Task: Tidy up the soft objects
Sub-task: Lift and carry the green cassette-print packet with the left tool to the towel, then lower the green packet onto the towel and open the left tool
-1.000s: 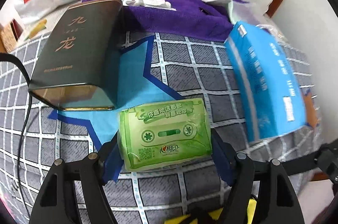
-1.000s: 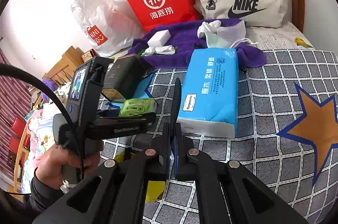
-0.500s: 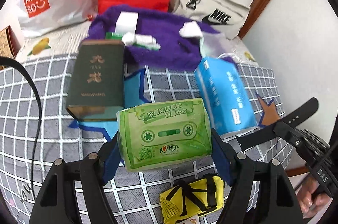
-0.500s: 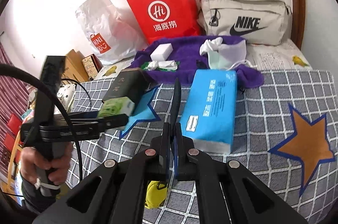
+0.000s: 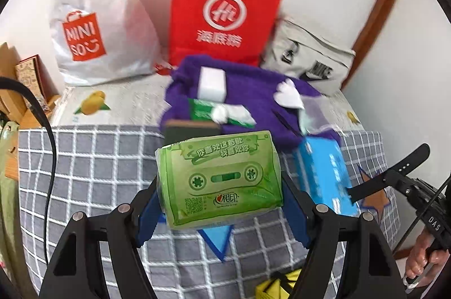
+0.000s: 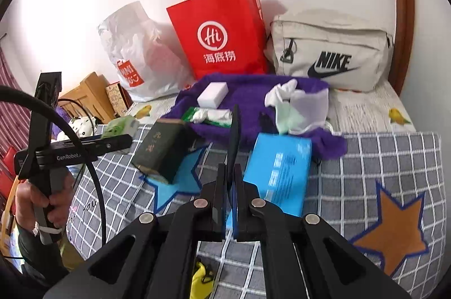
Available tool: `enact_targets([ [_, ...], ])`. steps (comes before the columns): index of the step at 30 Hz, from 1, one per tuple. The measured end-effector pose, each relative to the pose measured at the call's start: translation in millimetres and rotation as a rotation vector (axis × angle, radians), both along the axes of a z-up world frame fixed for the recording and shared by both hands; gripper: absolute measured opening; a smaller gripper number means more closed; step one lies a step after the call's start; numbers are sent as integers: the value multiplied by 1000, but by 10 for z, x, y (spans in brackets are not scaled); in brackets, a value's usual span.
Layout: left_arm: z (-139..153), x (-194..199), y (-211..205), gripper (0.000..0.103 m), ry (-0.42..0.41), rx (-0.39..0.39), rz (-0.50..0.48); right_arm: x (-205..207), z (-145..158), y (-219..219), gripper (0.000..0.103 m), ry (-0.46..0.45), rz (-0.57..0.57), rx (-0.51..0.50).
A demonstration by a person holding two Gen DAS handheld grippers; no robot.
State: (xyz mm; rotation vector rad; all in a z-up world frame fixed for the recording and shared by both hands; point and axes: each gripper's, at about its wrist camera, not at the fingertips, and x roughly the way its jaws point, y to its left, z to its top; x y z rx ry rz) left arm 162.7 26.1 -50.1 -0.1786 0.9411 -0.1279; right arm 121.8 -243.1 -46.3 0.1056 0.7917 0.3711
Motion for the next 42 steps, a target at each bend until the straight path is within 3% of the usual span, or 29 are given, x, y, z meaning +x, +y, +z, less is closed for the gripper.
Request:
enact_targets([
  [13, 74, 658, 280, 74, -32, 19, 34, 845, 51, 22, 3, 6, -48, -16],
  [26, -170, 1205, 149, 74, 14, 8, -11, 1710, -261, 149, 3, 111, -9, 16],
  [35, -293, 1393, 33, 74, 41, 13, -46, 2142, -609, 274, 3, 260, 61, 29],
  [42, -385, 1477, -19, 74, 52, 6, -61, 2311, -799, 118, 3, 299, -22, -5],
])
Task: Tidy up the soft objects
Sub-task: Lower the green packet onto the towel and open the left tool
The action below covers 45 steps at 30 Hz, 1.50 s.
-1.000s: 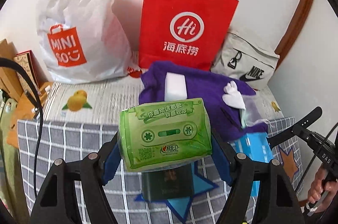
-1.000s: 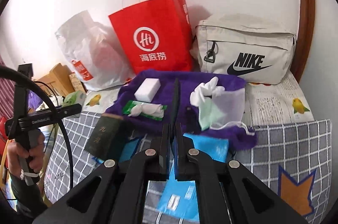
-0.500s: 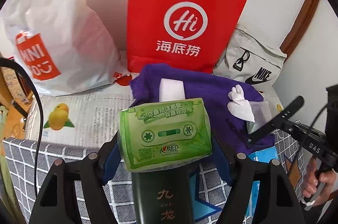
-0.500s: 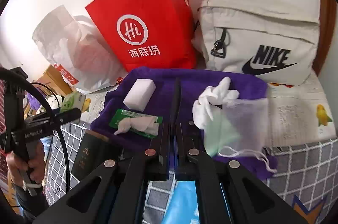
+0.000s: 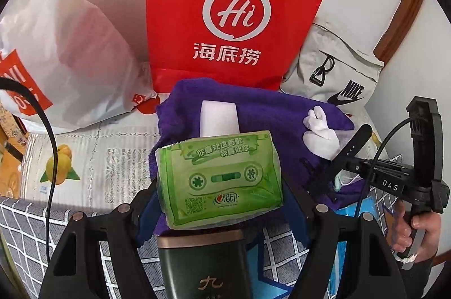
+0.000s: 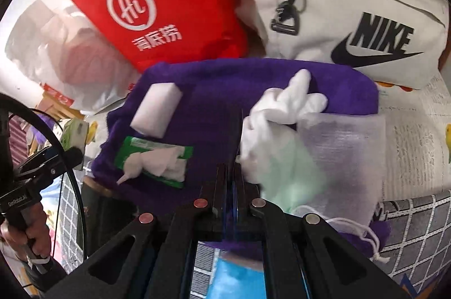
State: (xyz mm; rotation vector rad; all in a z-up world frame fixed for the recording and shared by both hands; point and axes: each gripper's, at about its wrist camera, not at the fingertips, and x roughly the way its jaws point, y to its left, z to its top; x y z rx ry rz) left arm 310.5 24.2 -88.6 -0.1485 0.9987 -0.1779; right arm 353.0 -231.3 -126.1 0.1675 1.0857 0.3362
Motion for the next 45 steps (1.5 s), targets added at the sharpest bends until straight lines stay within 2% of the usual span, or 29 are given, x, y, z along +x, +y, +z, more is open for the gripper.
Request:
enact_targets([
  [8, -106, 132, -169, 74, 36, -4, -53, 66, -91, -59, 4, -2, -7, -40],
  [15, -228, 267, -422, 74, 74, -16, -110, 67, -108, -178, 11, 9, -10, -36],
  [17, -259, 308, -490, 74, 80, -16, -124, 42, -83, -218, 17, 10, -9, -46],
  [19, -283, 349, -557, 74, 80, -16, -139, 5, -36, -253, 35, -1, -9, -60],
  [21, -309, 385, -615, 74, 81, -13, -151, -36, 16, -267, 48, -20, -10, -87],
  [30, -462, 543, -918, 75, 102, 34, -190, -138, 48, -255, 50, -17, -19, -211],
  [34, -528, 619, -975, 75, 123, 41, -194, -227, 87, -254, 55, -31, -16, -211],
  [41, -618, 697, -966, 75, 168, 43, -185, -360, 181, -342, 56, -48, -46, -196],
  [45, -600, 738, -977, 90, 166, 17, -179, -409, 209, -365, 56, -51, -61, -179],
])
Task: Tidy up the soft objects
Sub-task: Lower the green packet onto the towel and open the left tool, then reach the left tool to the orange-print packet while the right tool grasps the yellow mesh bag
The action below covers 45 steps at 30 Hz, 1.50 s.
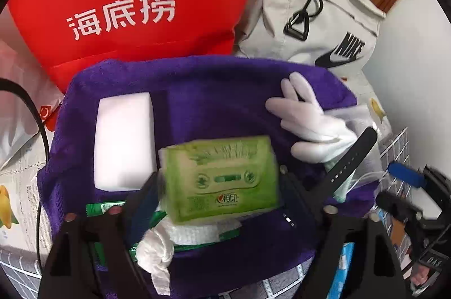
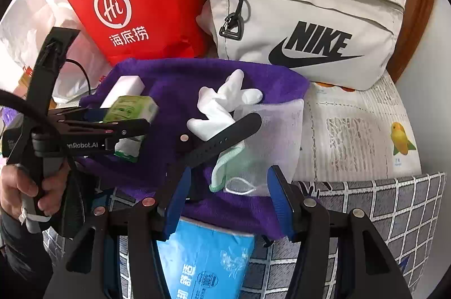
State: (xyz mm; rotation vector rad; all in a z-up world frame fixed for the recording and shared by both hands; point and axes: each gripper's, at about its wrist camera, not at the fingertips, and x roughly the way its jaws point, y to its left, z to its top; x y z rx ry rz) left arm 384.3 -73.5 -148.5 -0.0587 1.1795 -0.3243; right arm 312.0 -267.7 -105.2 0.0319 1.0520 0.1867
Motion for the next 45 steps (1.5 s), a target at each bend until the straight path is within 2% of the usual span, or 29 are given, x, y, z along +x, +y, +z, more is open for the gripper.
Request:
enact_targets([
  [4, 71, -11, 80, 90, 0, -55, 28, -72, 14, 19, 56, 1, 4, -2],
  [12, 311, -260, 255, 90, -38, -2, 47, -382, 136, 45, 56, -26, 12, 17],
  [19, 526, -788, 593, 90, -74, 4, 83, -915, 240, 176, 56, -61, 48, 32],
  [25, 697, -1321, 842, 90, -101, -8, 120, -1499, 265, 395, 56, -76, 126, 56],
  [30, 767, -1751, 941, 90, -119, 22, 127, -1941, 131, 558, 61, -54, 191, 88],
  [35, 713, -2195, 1006, 90, -117, 23, 131, -2272, -135, 635, 61, 10, 215, 114],
  [40, 585, -2647, 1007, 90, -94, -30, 129, -2530, -302, 633, 61, 40, 204, 125],
  [45, 417, -3142, 860, 90, -75, -55, 61, -2674, -455, 645, 61, 71, 200, 123],
])
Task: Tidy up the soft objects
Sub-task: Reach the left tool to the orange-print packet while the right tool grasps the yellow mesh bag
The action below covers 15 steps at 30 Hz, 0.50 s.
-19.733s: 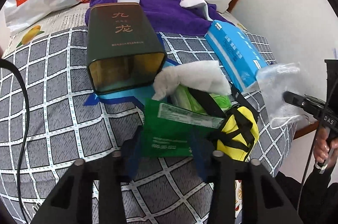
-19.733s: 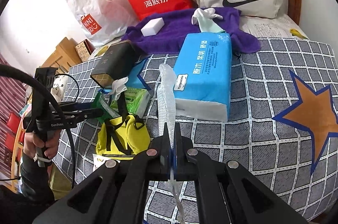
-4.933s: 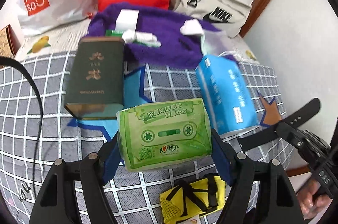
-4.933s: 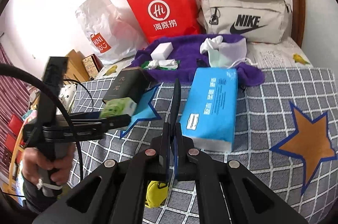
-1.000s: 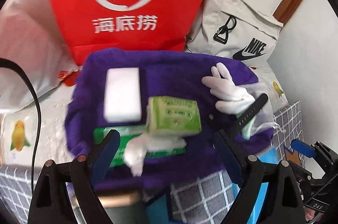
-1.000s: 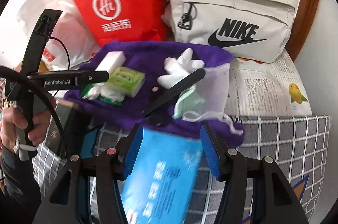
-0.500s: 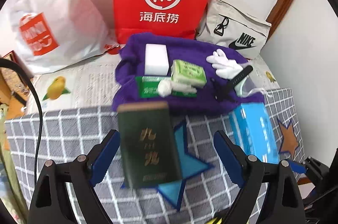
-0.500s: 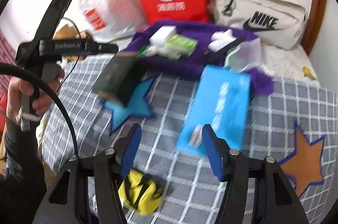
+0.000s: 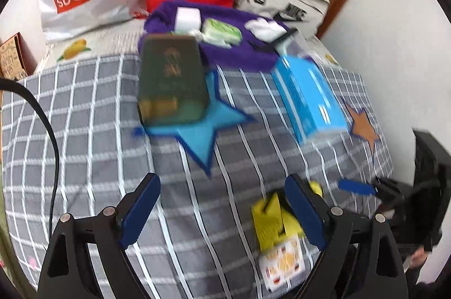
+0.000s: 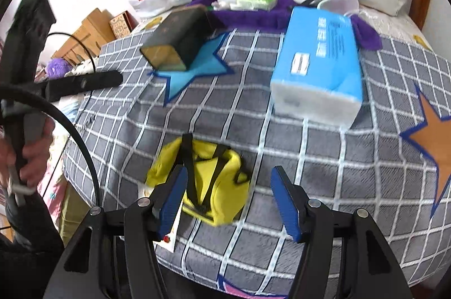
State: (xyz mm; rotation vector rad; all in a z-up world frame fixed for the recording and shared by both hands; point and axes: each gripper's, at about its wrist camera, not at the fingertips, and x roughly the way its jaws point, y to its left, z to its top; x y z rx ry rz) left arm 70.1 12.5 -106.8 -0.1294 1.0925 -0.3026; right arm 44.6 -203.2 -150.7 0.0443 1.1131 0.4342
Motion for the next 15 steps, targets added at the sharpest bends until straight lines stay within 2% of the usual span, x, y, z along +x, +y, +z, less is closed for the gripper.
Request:
enact_targets([
  [3, -105, -238, -31, 90, 11, -7, -41, -7, -148, 71, 68, 1, 9, -37],
  [5, -168, -347, -14, 90, 22, -3, -39, 44, -298, 121, 68, 29, -1, -84],
  [8, -270, -464, -27, 90, 38, -2, -49, 81, -402, 164, 67, 40, -4, -55],
  [9, -305, -498, -47, 90, 44, 3, -54, 82, -392, 178, 58, 6, -9, -64],
  [10, -331, -515, -63, 90, 48, 10, -58, 89, -388, 187, 39, -9, -9, -66],
  [12, -366, -538, -103, 90, 48, 19, -63, 111, -382, 161, 34, -15, -22, -50],
  [15, -386, -555, -157, 90, 50, 7, -73, 120, -361, 93, 32, -26, -36, -52],
])
